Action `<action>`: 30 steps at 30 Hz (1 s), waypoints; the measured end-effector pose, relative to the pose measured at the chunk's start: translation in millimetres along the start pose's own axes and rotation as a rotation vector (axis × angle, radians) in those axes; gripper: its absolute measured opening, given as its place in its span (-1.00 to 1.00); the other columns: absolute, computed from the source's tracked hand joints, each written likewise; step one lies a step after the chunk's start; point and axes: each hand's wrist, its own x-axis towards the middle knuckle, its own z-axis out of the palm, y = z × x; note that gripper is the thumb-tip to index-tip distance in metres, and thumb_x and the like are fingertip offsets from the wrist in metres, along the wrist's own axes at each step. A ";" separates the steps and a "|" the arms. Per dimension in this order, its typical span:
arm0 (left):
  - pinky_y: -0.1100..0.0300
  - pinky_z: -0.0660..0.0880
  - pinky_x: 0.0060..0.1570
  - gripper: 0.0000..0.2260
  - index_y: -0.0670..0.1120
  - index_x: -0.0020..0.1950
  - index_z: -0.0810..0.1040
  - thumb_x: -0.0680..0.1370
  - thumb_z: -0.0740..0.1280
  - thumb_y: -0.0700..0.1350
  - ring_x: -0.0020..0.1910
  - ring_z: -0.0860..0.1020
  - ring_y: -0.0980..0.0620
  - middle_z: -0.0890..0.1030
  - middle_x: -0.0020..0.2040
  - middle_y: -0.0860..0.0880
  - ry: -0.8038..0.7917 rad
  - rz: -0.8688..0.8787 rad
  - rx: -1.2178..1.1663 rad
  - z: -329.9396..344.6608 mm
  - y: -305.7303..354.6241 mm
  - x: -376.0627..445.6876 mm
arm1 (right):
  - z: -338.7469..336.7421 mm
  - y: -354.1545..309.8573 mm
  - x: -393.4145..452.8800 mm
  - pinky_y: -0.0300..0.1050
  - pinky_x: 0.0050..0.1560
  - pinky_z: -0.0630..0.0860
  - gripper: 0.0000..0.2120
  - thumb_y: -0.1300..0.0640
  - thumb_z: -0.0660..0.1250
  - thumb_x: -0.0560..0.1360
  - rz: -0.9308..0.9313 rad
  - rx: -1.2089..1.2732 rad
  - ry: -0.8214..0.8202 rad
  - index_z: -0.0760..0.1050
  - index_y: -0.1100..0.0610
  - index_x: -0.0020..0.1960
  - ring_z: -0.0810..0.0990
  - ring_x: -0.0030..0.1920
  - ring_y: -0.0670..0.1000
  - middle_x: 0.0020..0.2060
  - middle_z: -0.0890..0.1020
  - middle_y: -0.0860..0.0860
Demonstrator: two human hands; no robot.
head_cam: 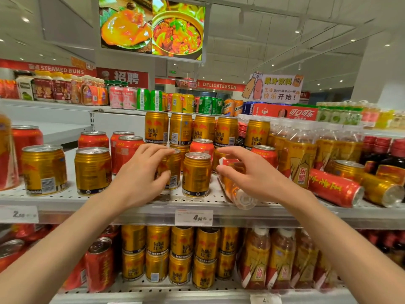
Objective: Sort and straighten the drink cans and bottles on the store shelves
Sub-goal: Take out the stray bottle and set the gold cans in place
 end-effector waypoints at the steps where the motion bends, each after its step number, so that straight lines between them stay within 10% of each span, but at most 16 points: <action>1: 0.08 0.26 0.44 -0.54 0.05 0.49 0.39 0.59 0.34 -0.05 0.47 0.25 0.10 0.43 0.44 0.09 0.030 0.024 0.018 0.8 4.0 1.4 | -3.5 2.3 -4.8 -0.07 0.34 0.49 -0.50 -0.18 0.28 0.59 0.002 -0.010 0.005 0.36 -0.07 0.50 0.46 0.34 -0.16 0.40 0.48 -0.14; 11: 0.02 0.45 0.24 -0.64 0.00 0.32 0.55 0.54 0.28 0.02 0.18 0.46 0.08 0.58 0.18 0.08 0.017 0.155 -0.034 26.2 54.5 23.6 | 11.4 37.1 -43.4 -0.08 0.55 0.23 -0.13 -0.20 0.50 0.41 -0.136 -0.220 -0.099 0.15 -0.09 0.59 0.11 0.58 -0.13 0.59 0.12 -0.16; 22: -0.01 0.46 0.18 -0.65 -0.03 0.27 0.58 0.51 0.31 0.01 0.13 0.48 0.02 0.59 0.12 0.05 0.054 0.089 -0.068 34.2 54.3 17.8 | -7.5 38.2 -25.8 -0.14 0.21 0.60 -0.31 -0.06 0.54 0.43 -0.092 0.124 0.133 0.33 -0.01 0.46 0.61 0.18 -0.14 0.22 0.56 -0.13; 30: 0.03 0.44 0.23 -0.63 0.01 0.32 0.55 0.52 0.29 0.02 0.18 0.45 0.07 0.56 0.13 0.09 0.047 0.072 -0.096 31.9 56.6 15.5 | -32.4 27.3 20.5 -0.02 0.21 0.61 -0.32 -0.18 0.36 0.55 0.023 0.282 0.271 0.14 -0.01 0.52 0.62 0.12 -0.10 0.16 0.50 -0.15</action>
